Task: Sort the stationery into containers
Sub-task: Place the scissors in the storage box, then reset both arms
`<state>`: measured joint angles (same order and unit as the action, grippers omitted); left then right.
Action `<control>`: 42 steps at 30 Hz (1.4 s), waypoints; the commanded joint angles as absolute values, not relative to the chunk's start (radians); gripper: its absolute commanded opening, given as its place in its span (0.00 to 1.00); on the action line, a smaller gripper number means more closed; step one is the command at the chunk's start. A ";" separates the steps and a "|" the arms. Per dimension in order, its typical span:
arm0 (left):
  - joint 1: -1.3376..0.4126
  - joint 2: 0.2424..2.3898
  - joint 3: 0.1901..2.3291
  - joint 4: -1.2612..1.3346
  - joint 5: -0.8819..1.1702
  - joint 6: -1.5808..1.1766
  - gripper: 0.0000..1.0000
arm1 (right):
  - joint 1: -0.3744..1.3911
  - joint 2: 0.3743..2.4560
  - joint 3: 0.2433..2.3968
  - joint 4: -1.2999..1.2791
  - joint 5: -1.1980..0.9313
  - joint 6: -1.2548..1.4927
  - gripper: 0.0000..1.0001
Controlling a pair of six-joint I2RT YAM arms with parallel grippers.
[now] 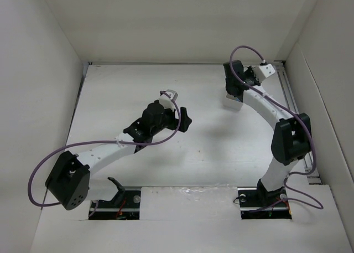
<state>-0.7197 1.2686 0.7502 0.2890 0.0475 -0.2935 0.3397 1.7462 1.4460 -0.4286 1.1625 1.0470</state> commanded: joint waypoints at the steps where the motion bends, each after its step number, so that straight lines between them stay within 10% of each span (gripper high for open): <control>1: -0.719 1.236 0.742 0.328 0.046 -0.296 1.00 | 0.370 1.785 1.513 -0.474 1.259 1.054 0.00; 14: -0.719 1.227 0.742 0.328 0.046 -0.296 1.00 | 0.410 1.956 1.673 -0.607 1.324 1.124 0.00; 26: -0.719 1.227 0.742 0.328 0.046 -0.305 1.00 | 0.451 1.918 1.669 -0.652 1.313 1.184 0.55; 42: -0.719 1.152 0.680 0.368 -0.017 -0.333 1.00 | 0.563 1.473 1.309 -0.378 0.884 1.057 0.83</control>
<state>-0.7197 1.2034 0.6930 0.3103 0.0097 -0.3176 0.5255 1.5574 1.3994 -0.5148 1.0538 1.1088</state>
